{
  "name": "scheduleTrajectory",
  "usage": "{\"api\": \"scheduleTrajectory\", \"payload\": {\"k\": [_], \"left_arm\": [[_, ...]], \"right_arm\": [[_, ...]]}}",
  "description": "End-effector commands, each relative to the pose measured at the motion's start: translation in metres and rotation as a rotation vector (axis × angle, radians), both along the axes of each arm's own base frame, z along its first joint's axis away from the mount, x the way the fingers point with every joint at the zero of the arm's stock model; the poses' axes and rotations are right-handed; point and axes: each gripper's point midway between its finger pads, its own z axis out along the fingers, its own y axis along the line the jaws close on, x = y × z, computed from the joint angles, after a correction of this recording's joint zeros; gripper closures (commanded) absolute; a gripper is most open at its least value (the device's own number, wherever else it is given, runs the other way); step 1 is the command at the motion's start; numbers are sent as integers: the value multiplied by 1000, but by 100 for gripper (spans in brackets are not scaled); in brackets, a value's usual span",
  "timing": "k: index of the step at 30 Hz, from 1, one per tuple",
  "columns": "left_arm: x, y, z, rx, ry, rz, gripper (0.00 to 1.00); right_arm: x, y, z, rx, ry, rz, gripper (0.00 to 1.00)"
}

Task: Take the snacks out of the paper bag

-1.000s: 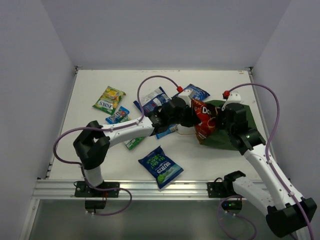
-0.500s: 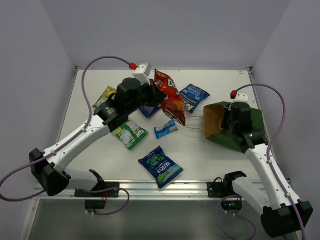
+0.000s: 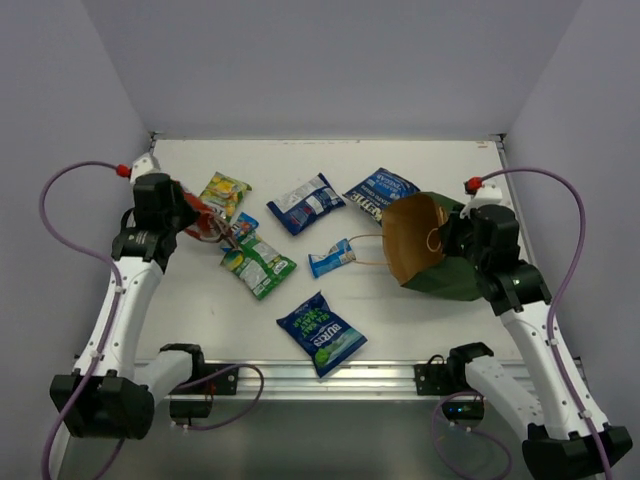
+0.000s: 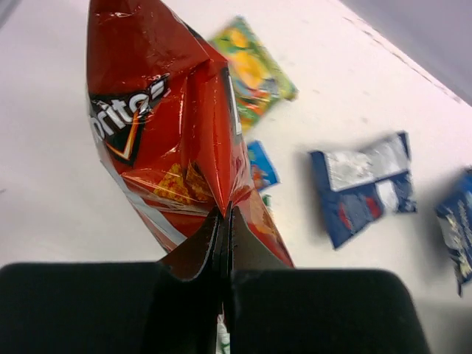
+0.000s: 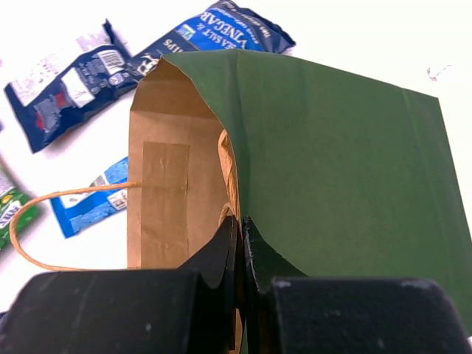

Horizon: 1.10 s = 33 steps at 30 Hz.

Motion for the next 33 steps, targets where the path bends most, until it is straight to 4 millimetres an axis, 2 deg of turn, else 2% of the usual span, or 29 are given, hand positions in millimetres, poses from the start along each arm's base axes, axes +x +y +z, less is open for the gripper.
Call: {"api": "scheduleTrajectory", "payload": {"k": [1,2,4,5,7,9,10,12,13,14,15,18,21,25,28,29,32,33], "left_arm": [[-13,57,7,55,-44,181,100],[-19,77,-2,68,-33,262,100],[-18,93,-7,68,-51,324,100],[-20,104,-20,73,-34,360,100],[-13,112,-25,74,-62,384,100],[-12,120,-44,58,-46,402,100],[-8,124,-43,50,-75,418,100],[-9,135,-57,50,-65,463,99],[-11,140,-64,50,-42,486,93],[-14,145,-68,62,-24,510,77],[-16,147,-66,69,-17,521,69],[-33,158,-65,126,41,575,18],[-53,169,-62,196,107,627,0],[-78,161,-66,204,180,609,0],[-96,158,-48,234,194,592,0],[-100,162,-30,256,170,619,0],[-117,162,3,325,136,636,0],[-117,158,25,359,97,608,0]], "right_arm": [[-4,14,15,62,-32,66,100],[-6,15,12,66,-29,69,100],[-9,20,10,87,-23,93,100],[-11,22,10,92,-22,101,100],[-12,24,10,101,-23,111,100],[-12,25,11,108,-26,115,100],[-12,25,12,111,-28,116,100],[-13,26,15,117,-33,115,100],[-12,26,16,120,-36,114,100],[-12,27,21,128,-45,113,100],[-13,26,22,130,-46,111,100],[-12,24,33,132,-64,99,100],[-10,23,44,132,-84,89,100],[-8,21,55,146,-102,66,100],[-7,19,70,170,-124,47,100],[-5,18,77,179,-127,31,100],[0,5,84,179,-144,-59,100],[3,1,85,174,-146,-81,100]]}}
